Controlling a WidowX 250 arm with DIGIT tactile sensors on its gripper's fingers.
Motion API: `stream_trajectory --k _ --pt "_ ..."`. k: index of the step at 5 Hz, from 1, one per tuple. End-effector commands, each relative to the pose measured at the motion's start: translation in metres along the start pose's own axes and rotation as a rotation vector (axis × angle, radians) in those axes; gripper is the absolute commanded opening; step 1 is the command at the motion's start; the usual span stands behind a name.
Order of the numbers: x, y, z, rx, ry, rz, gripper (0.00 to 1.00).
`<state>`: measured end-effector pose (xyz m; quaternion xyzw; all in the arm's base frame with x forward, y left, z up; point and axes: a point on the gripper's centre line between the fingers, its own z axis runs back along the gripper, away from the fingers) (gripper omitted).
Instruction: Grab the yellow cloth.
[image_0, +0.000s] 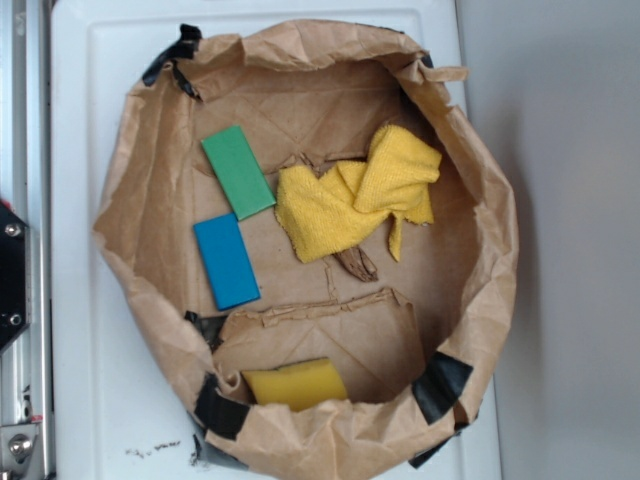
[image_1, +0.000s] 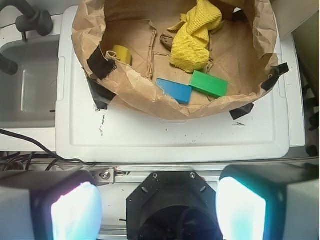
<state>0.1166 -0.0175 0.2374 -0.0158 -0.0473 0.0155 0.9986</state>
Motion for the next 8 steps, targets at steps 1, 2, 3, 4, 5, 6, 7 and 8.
stream_trajectory --k 1,2,3,4,5,6,7,8 --pt "0.0 0.0 0.0 0.0 0.0 0.0 1.0" --pt "0.014 -0.005 -0.007 0.018 -0.067 0.052 1.0" --pt "0.034 -0.006 -0.012 0.018 -0.106 0.077 1.0" --pt "0.072 0.021 -0.024 0.125 -0.128 0.126 1.0" --pt "0.072 0.021 -0.024 0.125 -0.128 0.126 1.0" --pt "0.072 0.021 -0.024 0.125 -0.128 0.126 1.0" --pt "0.072 0.021 -0.024 0.125 -0.128 0.126 1.0" --pt "0.072 0.021 -0.024 0.125 -0.128 0.126 1.0"
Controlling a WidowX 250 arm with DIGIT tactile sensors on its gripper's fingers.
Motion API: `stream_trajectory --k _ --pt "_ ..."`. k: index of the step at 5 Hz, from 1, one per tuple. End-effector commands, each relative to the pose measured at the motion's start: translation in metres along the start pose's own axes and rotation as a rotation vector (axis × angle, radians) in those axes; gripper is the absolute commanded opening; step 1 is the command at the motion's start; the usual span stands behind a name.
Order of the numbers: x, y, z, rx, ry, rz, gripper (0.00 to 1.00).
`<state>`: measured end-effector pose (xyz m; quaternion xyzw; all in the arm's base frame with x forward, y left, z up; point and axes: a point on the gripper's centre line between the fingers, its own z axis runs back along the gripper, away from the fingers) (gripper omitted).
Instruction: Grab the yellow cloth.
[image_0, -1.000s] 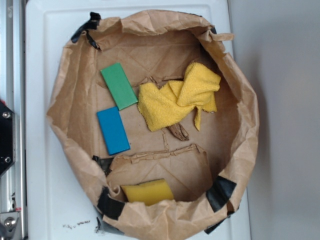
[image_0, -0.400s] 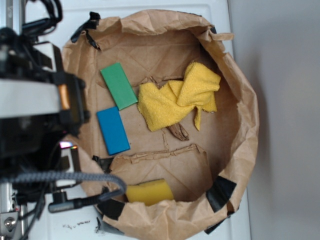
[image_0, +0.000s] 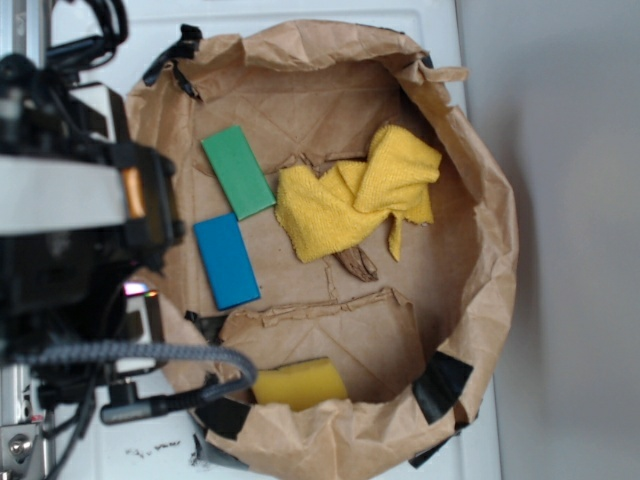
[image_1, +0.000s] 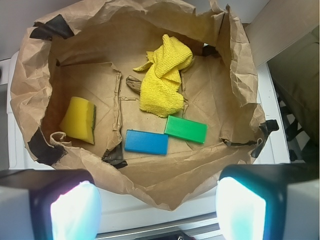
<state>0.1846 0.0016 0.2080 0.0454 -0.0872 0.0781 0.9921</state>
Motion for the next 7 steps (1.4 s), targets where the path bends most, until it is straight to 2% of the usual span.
stream_trajectory --k 1,2,3,5,6,7 --pt "0.039 0.0 -0.025 0.038 -0.076 0.04 1.0" --pt "0.067 0.003 -0.062 0.069 -0.078 0.072 1.0" --pt "0.08 0.007 -0.085 0.094 -0.083 0.088 1.0" --pt "0.105 0.023 -0.147 0.183 -0.049 0.151 1.0" --pt "0.108 0.034 -0.171 0.121 0.024 0.179 1.0" --pt "0.106 0.03 -0.186 -0.029 0.077 0.201 1.0"
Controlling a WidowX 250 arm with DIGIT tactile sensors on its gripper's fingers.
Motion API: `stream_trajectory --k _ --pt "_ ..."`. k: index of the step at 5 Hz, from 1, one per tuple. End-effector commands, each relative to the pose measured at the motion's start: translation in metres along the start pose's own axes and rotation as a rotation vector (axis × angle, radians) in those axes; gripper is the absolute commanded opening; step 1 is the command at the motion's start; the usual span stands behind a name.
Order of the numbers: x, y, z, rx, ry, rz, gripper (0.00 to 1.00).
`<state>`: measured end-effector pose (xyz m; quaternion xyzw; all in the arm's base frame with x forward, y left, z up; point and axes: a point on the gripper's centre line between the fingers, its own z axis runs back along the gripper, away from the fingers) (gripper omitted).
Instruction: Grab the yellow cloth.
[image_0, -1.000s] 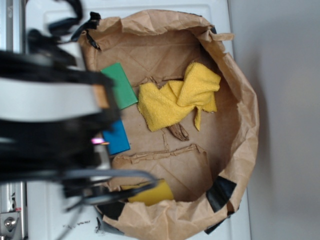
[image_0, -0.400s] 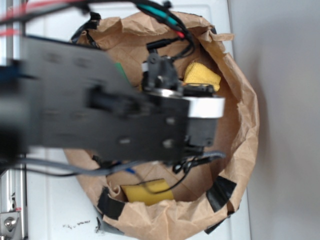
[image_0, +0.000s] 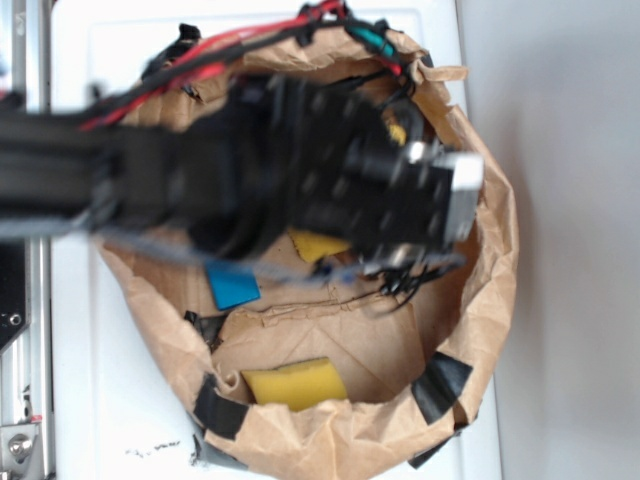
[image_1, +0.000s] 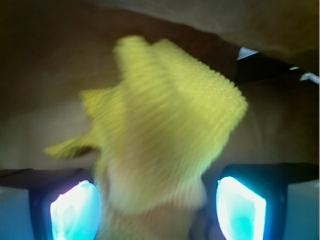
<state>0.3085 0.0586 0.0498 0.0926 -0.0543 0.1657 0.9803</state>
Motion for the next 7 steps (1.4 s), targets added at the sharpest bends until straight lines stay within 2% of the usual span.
stream_trajectory --k 1,2,3,4,5,6,7 --pt "0.003 0.002 -0.004 -0.211 0.046 0.062 0.0" --pt "0.004 -0.001 0.01 -0.238 0.034 0.062 0.0" --pt "0.006 -0.004 0.041 -0.313 0.022 0.061 0.0" --pt "-0.006 0.003 0.088 -0.358 0.063 0.083 0.0" --pt "-0.006 0.003 0.112 -0.4 0.095 0.057 0.0" --pt "-0.017 0.008 0.132 -0.394 0.077 0.026 0.0" --pt "-0.03 0.018 0.151 -0.349 0.016 -0.018 0.0"
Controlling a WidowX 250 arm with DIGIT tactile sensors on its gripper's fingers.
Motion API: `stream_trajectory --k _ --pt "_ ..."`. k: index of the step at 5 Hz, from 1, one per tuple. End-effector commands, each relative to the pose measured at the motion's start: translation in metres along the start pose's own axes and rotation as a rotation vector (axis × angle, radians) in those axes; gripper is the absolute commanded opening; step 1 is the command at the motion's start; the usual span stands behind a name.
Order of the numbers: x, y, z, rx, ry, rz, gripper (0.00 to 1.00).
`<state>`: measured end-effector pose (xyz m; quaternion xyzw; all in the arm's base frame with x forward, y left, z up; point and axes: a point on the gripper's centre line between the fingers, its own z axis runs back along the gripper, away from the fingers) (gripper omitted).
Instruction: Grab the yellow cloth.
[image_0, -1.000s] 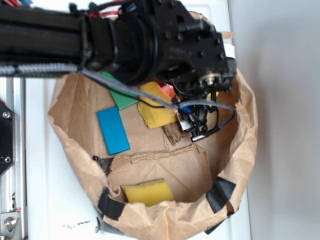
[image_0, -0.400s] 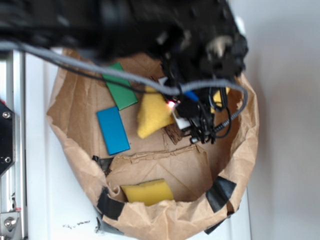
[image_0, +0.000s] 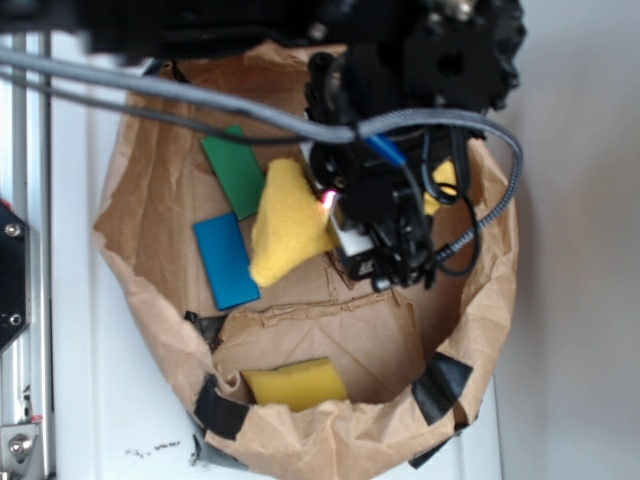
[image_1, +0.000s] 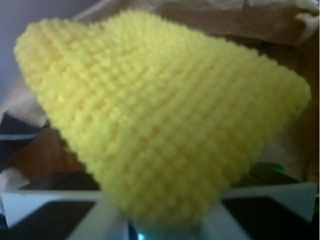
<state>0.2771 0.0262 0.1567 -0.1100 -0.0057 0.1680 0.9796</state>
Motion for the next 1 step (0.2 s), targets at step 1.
stream_trajectory --k 1 --pt "-0.0244 0.0048 0.0445 0.174 -0.281 -0.133 0.0"
